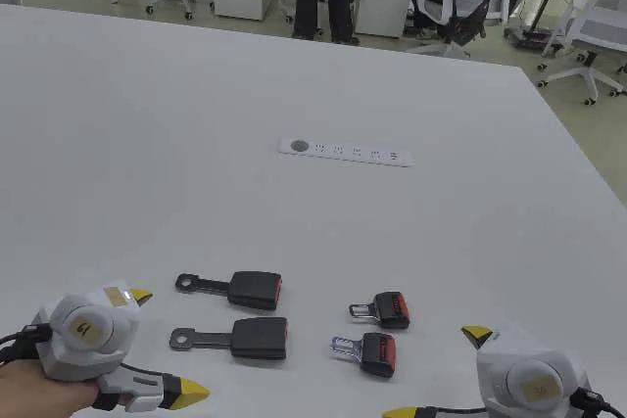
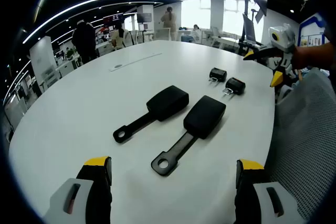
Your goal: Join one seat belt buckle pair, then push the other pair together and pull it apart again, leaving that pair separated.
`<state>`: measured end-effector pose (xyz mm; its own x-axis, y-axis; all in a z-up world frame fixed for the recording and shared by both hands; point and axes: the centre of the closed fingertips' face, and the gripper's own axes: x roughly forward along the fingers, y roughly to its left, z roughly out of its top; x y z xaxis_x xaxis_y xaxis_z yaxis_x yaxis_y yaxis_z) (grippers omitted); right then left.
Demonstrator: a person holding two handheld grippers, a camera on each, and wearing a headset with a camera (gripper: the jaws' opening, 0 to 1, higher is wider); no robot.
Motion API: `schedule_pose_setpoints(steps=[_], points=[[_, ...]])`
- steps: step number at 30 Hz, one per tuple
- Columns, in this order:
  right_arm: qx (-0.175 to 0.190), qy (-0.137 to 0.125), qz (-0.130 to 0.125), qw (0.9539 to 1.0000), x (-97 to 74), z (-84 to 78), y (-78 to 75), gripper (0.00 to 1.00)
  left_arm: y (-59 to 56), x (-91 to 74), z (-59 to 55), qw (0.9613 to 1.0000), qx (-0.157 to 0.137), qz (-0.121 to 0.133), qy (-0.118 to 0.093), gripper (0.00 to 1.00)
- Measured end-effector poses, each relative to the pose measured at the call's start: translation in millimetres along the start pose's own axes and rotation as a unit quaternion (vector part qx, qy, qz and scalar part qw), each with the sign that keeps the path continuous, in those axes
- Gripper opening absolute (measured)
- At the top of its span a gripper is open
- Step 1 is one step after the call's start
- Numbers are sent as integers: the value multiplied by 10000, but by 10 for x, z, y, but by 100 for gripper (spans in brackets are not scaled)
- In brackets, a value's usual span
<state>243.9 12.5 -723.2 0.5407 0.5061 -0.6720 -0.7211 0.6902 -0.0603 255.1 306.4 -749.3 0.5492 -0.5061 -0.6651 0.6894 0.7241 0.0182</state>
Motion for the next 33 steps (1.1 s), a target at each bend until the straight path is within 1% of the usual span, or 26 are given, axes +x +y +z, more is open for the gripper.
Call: schedule_pose_setpoints(steps=[6,12,16,18,20,23,26,28,30,33], points=[[-52,10,31,10000,-17,41,11,99,49,-8,-11,10000,-34,23,-1,99],[-68,4,35,10000,-4,60,-23,99,31,-12,-15,9999,-129,-32,-53,100],[-60,-10,27,10000,-32,82,-18,99,4,-22,28,9998,-137,-50,-104,100],[-48,-18,14,10000,-48,81,-16,99,-2,-47,75,9998,-144,-45,-145,100],[-37,-24,2,10000,-67,86,-12,99,7,-40,65,9997,-159,-39,-165,100],[-9,-20,-10,10000,-85,80,-9,99,-7,-72,102,9996,-201,-27,-190,100],[5,-27,-11,10000,-89,71,-3,99,-29,-111,173,9995,-190,-19,-269,100],[69,-19,7,10000,-95,64,8,98,-81,-137,230,9993,-177,-54,-328,100],[62,-23,-10,10000,-102,64,9,98,-60,-108,204,9994,-133,-65,-314,100],[100,-59,-6,9999,-88,71,4,98,-61,-113,213,9994,-149,-41,-310,100]])
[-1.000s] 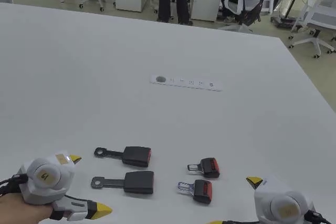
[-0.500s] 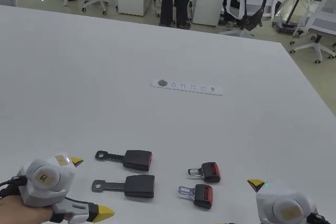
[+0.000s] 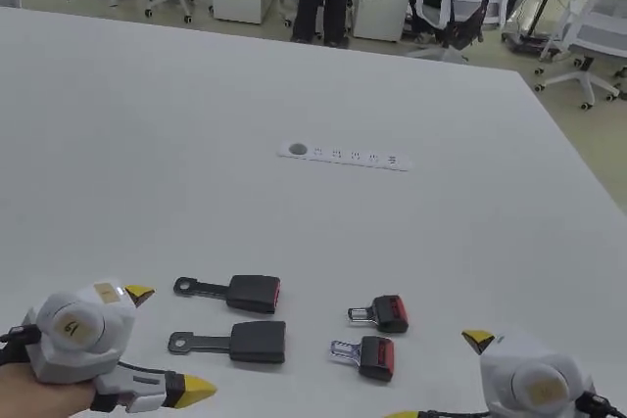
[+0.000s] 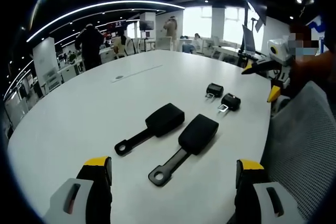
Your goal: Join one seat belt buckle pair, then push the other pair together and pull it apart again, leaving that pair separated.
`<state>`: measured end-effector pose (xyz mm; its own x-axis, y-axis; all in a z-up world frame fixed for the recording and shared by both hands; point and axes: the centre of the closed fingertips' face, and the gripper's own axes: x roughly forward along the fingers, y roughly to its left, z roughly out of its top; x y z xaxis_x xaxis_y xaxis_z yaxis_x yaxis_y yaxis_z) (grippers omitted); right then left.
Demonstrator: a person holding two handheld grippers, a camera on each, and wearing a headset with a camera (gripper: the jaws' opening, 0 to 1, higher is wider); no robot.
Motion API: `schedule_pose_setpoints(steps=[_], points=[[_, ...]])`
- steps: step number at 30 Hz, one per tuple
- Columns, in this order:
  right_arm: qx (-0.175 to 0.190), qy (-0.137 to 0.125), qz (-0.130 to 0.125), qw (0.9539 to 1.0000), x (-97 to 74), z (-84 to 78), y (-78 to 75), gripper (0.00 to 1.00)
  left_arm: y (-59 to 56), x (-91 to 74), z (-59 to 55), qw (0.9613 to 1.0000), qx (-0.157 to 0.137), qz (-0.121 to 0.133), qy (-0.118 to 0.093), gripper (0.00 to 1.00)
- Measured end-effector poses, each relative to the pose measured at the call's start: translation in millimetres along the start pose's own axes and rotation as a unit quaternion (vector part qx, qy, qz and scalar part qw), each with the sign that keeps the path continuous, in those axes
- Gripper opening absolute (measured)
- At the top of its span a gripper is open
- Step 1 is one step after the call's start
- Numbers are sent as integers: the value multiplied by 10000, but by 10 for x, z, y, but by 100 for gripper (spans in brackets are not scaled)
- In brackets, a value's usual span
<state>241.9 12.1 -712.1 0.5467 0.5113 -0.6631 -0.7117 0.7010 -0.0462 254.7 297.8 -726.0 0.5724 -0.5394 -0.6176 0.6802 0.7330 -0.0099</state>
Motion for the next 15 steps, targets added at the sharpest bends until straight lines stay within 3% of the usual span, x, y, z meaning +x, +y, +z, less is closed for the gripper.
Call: schedule_pose_setpoints(steps=[15], points=[[3,-44,18,10000,-20,60,16,98,26,-36,27,10000,-62,39,-4,100]])
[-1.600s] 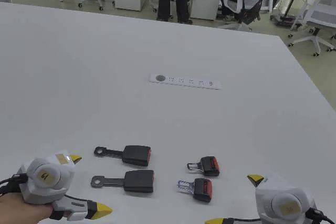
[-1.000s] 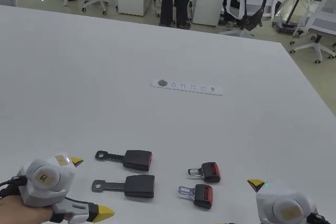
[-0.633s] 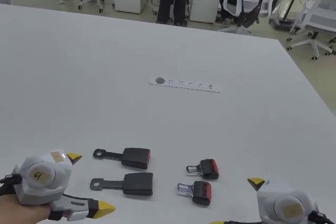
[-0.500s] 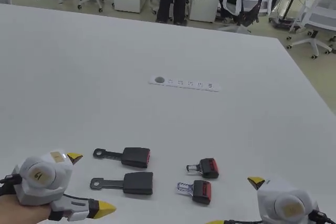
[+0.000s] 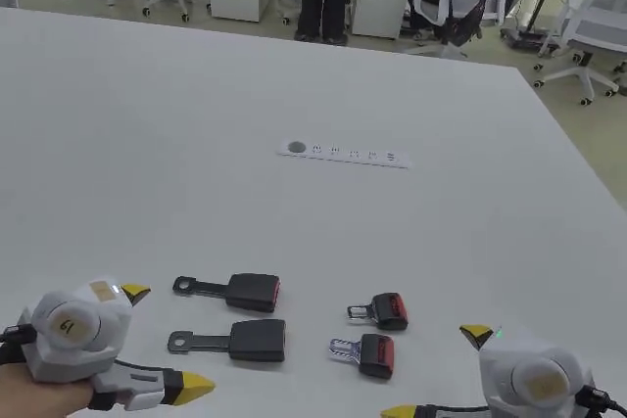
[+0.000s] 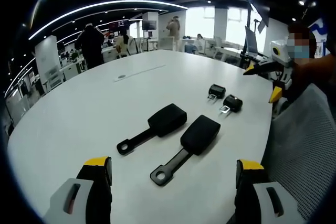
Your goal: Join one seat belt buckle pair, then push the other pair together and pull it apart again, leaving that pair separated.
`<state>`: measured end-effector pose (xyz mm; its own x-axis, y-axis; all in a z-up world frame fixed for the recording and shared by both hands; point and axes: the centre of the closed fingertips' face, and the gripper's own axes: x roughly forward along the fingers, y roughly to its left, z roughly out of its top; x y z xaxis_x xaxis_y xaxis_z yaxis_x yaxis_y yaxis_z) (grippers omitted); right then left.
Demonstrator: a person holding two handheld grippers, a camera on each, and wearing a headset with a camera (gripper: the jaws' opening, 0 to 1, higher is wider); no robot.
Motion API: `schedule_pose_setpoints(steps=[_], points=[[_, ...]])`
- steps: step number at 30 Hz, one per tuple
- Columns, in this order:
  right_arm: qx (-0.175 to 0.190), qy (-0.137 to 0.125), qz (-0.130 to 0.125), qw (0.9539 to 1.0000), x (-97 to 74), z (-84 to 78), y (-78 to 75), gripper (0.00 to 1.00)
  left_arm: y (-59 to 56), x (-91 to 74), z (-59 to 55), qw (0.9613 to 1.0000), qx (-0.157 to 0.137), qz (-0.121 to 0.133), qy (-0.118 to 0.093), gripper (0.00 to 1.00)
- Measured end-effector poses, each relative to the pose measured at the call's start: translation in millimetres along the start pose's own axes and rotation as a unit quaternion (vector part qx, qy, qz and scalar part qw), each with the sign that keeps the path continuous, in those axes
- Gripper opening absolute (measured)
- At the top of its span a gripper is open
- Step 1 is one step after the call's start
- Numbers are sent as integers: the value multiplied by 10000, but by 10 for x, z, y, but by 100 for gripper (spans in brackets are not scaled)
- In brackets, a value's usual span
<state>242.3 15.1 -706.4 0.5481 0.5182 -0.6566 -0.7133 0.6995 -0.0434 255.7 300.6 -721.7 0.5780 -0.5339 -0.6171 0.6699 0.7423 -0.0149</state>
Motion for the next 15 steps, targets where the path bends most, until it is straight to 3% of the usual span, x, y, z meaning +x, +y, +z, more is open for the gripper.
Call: schedule_pose_setpoints(steps=[2,15], points=[[3,-5,-4,10000,-9,9,4,98,31,6,-14,10000,-20,-6,6,100],[110,-10,-42,9999,-32,-26,-22,97,-27,5,22,9999,-96,-66,-62,100]])
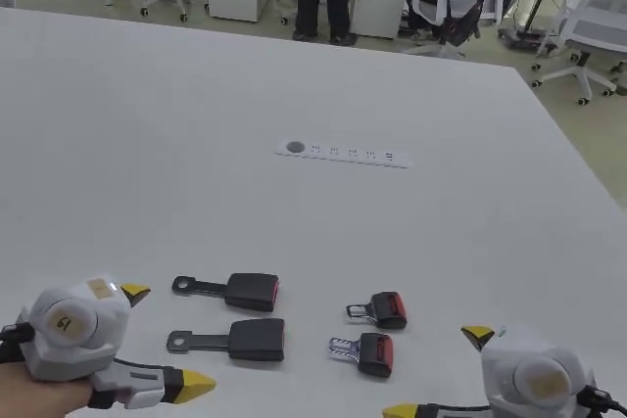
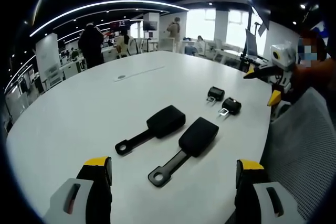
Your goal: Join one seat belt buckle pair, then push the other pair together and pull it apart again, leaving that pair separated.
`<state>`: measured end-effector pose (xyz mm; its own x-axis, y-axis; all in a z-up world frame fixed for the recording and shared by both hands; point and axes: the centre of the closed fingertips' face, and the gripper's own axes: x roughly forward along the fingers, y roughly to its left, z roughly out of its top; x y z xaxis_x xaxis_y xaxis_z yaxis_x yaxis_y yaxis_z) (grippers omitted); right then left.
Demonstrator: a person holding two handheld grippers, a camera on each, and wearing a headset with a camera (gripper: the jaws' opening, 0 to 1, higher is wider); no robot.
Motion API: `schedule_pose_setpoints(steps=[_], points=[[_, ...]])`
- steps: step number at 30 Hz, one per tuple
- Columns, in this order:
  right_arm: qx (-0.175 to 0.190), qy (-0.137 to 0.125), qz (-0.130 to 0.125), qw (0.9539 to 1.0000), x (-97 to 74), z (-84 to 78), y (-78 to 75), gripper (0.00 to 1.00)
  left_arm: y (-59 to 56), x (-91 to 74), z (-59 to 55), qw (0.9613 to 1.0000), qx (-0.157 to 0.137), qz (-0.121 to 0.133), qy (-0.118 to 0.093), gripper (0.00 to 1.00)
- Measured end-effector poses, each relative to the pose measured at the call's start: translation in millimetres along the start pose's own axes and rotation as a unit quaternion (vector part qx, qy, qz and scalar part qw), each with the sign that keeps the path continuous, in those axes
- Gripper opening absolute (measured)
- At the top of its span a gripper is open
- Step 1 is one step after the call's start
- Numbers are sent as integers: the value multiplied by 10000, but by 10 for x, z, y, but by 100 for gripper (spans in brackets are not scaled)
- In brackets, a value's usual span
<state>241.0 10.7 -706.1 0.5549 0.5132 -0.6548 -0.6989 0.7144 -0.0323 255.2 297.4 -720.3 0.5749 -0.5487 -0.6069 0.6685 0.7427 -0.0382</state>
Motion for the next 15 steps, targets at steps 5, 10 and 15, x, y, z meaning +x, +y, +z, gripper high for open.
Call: schedule_pose_setpoints(steps=[5,10,15], points=[[52,-18,3,10000,-15,1,4,97,-31,-4,13,10000,-43,-44,-26,100],[115,-61,-4,9999,-28,12,7,97,-27,-5,33,9999,-135,-66,-82,100],[210,-99,0,9997,-34,12,-3,97,-49,-5,46,9999,-75,-105,-80,100]])
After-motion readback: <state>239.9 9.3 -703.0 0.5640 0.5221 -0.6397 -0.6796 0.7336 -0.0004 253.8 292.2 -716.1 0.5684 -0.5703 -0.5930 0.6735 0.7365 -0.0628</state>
